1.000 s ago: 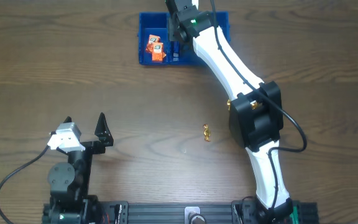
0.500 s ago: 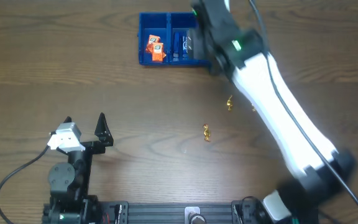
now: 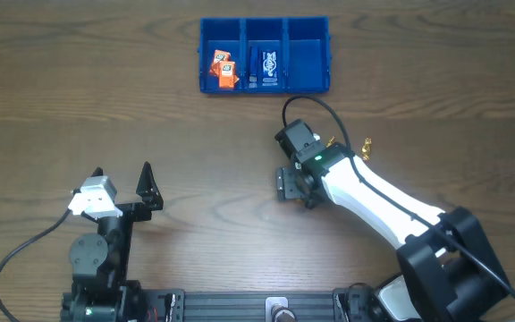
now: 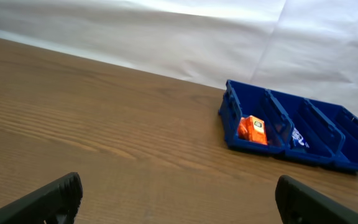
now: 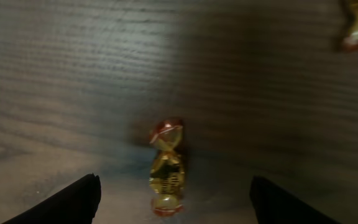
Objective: Sort Candies Into Trays
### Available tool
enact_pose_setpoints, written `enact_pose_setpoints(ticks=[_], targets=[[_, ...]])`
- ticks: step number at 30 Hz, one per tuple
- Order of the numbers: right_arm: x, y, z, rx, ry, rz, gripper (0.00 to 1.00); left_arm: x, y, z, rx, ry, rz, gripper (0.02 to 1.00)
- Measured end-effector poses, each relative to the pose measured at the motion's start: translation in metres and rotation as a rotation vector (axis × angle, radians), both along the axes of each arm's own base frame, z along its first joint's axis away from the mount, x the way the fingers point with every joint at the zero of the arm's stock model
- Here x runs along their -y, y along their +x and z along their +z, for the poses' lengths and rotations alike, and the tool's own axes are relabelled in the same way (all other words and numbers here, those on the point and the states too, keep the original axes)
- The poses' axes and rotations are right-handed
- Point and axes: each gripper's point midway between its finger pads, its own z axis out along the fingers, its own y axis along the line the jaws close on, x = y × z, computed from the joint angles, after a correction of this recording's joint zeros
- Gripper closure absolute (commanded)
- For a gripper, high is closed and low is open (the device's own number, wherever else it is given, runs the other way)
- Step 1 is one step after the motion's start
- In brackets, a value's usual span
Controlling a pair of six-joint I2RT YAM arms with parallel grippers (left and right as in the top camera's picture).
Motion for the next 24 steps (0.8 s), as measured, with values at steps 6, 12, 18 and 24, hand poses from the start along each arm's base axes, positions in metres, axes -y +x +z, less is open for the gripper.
enact_pose_setpoints(ticks=[6,12,18,24], targets=[[-0.005,-0.006,-0.018,-0.052,-0.010,-0.001,0.292,0.000,0.000,0.000,0.000,0.000,0.000,0.020],[-0.006,-0.006,-0.025,-0.066,-0.011,-0.020,0.641,0.000,0.000,0.000,0.000,0.000,0.000,0.020],[-0.007,-0.006,-0.025,-0.071,-0.003,-0.039,0.838,0.000,0.000,0.000,0.000,0.000,0.000,0.020],[-0.010,-0.002,-0.024,-0.055,0.010,-0.042,0.869,0.000,0.000,0.000,0.000,0.000,0.000,0.020]])
